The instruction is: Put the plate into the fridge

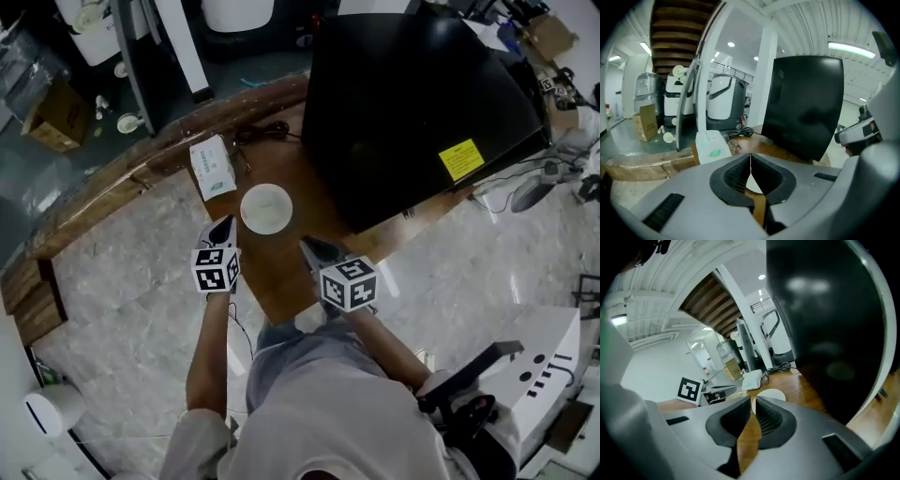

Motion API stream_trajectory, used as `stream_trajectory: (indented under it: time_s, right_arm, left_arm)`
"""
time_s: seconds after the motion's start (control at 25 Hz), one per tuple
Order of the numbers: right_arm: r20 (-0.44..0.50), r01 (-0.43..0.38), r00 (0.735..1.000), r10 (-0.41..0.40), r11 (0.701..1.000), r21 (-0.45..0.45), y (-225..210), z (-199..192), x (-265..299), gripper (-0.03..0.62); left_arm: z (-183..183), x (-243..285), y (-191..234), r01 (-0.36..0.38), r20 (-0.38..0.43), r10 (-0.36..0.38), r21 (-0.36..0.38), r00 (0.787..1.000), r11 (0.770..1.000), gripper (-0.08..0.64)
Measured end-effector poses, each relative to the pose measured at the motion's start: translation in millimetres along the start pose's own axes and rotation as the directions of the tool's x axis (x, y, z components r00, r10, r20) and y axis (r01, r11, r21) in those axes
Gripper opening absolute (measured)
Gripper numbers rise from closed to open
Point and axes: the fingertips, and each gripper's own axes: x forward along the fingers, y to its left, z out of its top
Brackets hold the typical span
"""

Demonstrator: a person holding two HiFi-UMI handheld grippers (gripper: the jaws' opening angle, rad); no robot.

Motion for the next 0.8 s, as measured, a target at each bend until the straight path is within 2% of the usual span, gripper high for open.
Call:
stream_trajectory:
  time_s: [0.16, 0.2, 0.24, 0.28, 0.36, 0.48, 0.8]
  right_arm:
    - [-0.041, 0.056, 0.998, -0.051, 0.992, 0.113, -31.7, 4.3, 70.6, 0.028]
    - [-0.063, 0.063, 0.997, -0.053, 0.986, 0.154, -39.9, 0.7, 85.6, 0.059]
    - [-0.087, 0.069, 0.995, -0.053, 0.978, 0.198, -47.7, -4.5, 99.0, 0.133]
    - [-0.106, 0.083, 0.993, -0.059, 0.968, 0.239, -56.3, -9.7, 110.9, 0.17]
    - [-0.129, 0.136, 0.986, -0.101, 0.945, 0.299, -77.4, -17.7, 131.0, 0.17]
    - [-0.157, 0.197, 0.976, -0.148, 0.91, 0.366, -106.7, -29.7, 158.2, 0.17]
    - [-0.234, 0.25, 0.96, -0.152, 0.841, 0.48, -135.2, -63.2, 196.3, 0.17]
  left_arm:
    - [-12.5, 61.0, 39.6, 0.097, -0.154, -0.086, 0.062, 0.984, 0.993, 0.02]
    - [-16.5, 75.0, 45.2, 0.127, -0.187, -0.112, 0.072, 0.976, 0.989, 0.02]
    - [-21.0, 87.7, 49.5, 0.159, -0.216, -0.14, 0.074, 0.966, 0.984, 0.02]
    - [-25.2, 99.4, 53.3, 0.186, -0.241, -0.164, 0.073, 0.957, 0.98, 0.02]
    - [-30.9, 120.5, 61.8, 0.217, -0.281, -0.184, 0.088, 0.942, 0.972, 0.02]
    - [-35.2, 147.3, 71.0, 0.235, -0.317, -0.18, 0.143, 0.931, 0.961, 0.02]
    - [-53.3, 179.3, 65.9, 0.286, -0.389, -0.188, 0.21, 0.902, 0.935, 0.02]
